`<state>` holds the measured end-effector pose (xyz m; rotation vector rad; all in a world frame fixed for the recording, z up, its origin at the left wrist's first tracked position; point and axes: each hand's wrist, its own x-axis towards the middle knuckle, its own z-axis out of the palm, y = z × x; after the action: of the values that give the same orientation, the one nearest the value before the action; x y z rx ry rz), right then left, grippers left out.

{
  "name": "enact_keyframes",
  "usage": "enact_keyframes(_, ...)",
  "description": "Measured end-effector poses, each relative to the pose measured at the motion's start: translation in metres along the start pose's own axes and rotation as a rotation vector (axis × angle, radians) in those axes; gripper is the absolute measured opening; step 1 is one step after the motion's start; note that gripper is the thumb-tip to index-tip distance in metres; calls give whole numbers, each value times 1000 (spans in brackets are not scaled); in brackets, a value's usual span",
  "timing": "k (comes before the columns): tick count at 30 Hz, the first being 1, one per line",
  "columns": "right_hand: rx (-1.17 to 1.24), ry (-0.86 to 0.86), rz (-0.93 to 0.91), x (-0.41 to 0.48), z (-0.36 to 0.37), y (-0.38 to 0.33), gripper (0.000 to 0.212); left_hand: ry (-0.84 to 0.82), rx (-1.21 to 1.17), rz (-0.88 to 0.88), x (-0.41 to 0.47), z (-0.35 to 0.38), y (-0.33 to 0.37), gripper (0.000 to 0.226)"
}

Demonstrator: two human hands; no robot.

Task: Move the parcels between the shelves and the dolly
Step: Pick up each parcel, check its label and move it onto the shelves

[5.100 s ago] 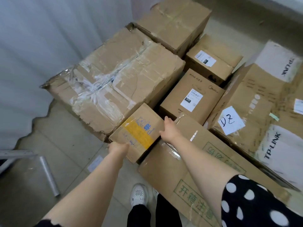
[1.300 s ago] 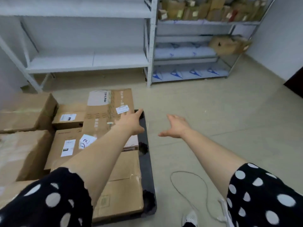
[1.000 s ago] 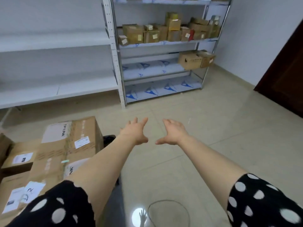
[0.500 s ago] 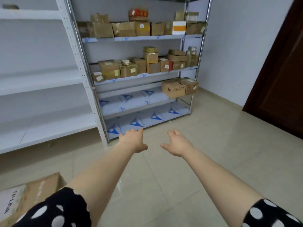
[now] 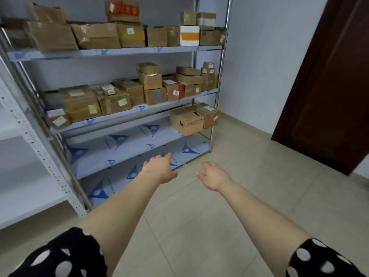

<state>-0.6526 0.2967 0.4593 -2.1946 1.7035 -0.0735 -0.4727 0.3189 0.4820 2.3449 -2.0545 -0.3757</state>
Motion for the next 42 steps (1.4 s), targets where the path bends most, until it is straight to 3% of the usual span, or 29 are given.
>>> enact_keyframes(16, 112, -116, 55, 416, -65, 141, 49, -137, 20, 3, 440, 9, 71, 70)
enact_keyframes(34, 63, -251, 49, 862, -44, 221, 42, -283, 7, 2, 884, 75, 57, 49)
enact_keyframes(39, 50, -326, 33, 946, -13, 242, 35, -281, 22, -10, 967, 107, 62, 65)
enact_keyframes(42, 29, -348, -6, 988, -1, 249, 41, -260, 17, -17, 999, 125, 64, 73)
